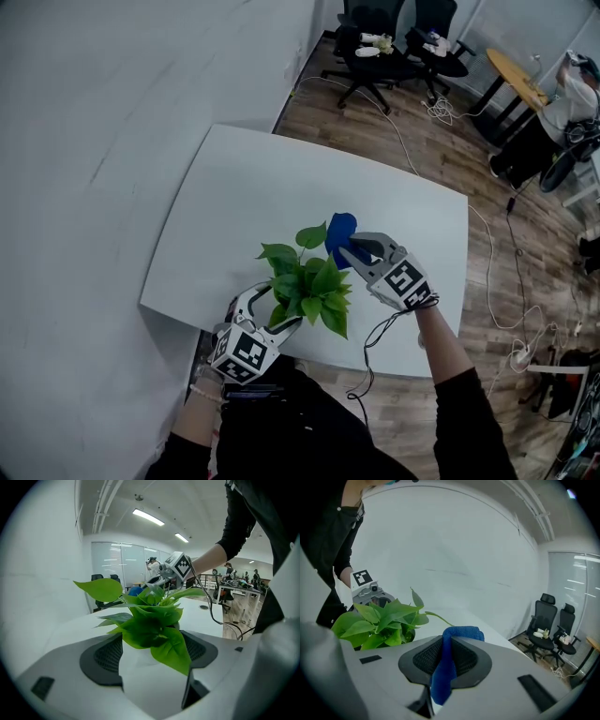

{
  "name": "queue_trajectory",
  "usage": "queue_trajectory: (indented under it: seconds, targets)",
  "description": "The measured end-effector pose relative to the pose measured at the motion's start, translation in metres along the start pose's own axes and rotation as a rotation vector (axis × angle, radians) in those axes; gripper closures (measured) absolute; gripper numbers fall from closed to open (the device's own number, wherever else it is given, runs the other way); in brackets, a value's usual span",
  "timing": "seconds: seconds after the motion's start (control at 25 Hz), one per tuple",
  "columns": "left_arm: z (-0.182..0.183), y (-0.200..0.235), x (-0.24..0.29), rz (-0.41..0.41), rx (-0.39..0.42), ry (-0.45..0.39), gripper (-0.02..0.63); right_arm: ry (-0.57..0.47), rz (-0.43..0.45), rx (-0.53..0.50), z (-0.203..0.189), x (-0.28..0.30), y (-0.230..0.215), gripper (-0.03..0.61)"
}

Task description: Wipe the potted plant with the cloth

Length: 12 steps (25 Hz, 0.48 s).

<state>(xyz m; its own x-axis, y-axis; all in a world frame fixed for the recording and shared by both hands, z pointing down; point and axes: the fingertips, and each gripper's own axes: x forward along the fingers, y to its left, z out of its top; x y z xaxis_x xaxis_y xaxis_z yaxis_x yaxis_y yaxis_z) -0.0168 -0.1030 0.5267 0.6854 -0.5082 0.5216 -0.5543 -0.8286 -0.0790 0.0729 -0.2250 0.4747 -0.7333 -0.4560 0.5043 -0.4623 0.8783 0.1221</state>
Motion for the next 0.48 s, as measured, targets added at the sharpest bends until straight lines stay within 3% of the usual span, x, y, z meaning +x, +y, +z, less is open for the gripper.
queue_trajectory:
  seconds: [0.2,0.48]
  targets:
    - [-0.006,0.000,0.006,-0.015,-0.031,-0.012,0.245,0.055,0.141,-0.036,-0.010,0.025,0.024,0.503]
    - [-0.006,0.000,0.007,-0.027,-0.013,-0.025,0.245,0.090,0.249,-0.046,-0.017,0.039,0.044,0.503]
